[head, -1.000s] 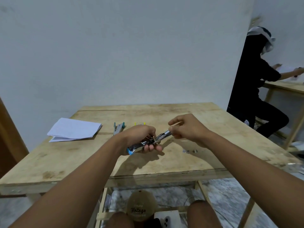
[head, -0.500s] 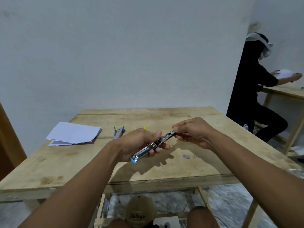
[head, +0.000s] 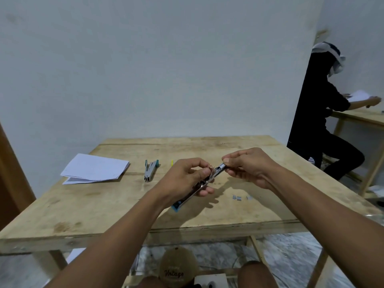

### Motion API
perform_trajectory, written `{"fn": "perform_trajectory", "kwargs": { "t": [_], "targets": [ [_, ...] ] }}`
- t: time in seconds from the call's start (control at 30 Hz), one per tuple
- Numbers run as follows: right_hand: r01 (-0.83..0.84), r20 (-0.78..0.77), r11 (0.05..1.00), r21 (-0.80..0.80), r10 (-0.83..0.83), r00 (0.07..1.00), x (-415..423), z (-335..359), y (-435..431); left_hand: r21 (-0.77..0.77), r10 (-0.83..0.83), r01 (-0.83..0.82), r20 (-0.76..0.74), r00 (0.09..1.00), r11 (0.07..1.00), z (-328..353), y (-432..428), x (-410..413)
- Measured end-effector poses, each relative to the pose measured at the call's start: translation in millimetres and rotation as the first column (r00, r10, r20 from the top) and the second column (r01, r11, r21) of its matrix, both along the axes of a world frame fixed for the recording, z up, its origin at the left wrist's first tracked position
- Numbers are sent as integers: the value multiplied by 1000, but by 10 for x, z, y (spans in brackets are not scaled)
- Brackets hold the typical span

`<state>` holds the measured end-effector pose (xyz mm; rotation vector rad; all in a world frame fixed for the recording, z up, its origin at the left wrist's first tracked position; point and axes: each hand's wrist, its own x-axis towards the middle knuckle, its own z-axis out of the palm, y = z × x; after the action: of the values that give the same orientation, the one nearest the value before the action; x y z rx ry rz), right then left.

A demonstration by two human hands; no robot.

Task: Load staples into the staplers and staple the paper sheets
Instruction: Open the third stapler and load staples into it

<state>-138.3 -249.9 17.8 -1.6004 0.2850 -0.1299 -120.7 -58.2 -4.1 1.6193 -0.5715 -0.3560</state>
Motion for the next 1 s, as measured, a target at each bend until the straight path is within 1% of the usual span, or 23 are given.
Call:
{"fn": "perform_trajectory", "kwargs": {
  "t": [0.1, 0.2, 0.33, 0.47, 0.6, 0.67, 0.73, 0.83, 0.87, 0.93, 1.0],
  "targets": [
    [-9, 4, 1000, -21, 9, 1000, 8, -10, -3, 39, 21, -22, 16, 1000, 999, 24, 7, -14],
    [-15, 7, 999, -32, 16, 1000, 11, -21, 17, 84, -13, 12, 22, 1000, 996, 62, 12, -24],
    [-2, 10, 1000, -16, 3, 1000, 35, 19, 24, 55, -28, 24, 75, 997, 998, 51, 44, -21],
    [-13, 3, 1000, -22, 13, 1000, 46, 17, 30, 43, -26, 23, 65, 998, 999, 32, 92, -32],
    [-35, 32, 997, -64, 37, 999, 62, 16, 103, 131, 47, -60, 95, 994, 990, 13, 79, -6],
    [-42, 42, 995, -87, 46, 998, 75, 28, 117, 141, 79, -95, 115, 990, 985, 4, 77, -5],
    [-42, 44, 994, -101, 47, 998, 85, 20, 117, 149, 92, -106, 100, 991, 983, -6, 77, 8],
    [-43, 50, 993, -113, 49, 998, 78, -34, 116, 241, 64, -89, 110, 992, 966, -15, 67, 50],
    [-38, 53, 993, -109, 44, 998, 76, -54, 121, 251, 57, -79, 93, 994, 965, -21, 60, 61],
    [-16, 68, 991, -133, 25, 997, 81, -73, 153, 221, 81, -82, 15, 997, 972, -18, 47, 69],
    [17, 109, 962, -271, 13, 994, 100, -77, 201, 207, 136, -125, -40, 990, 970, -38, 41, 84]
  ]
}}
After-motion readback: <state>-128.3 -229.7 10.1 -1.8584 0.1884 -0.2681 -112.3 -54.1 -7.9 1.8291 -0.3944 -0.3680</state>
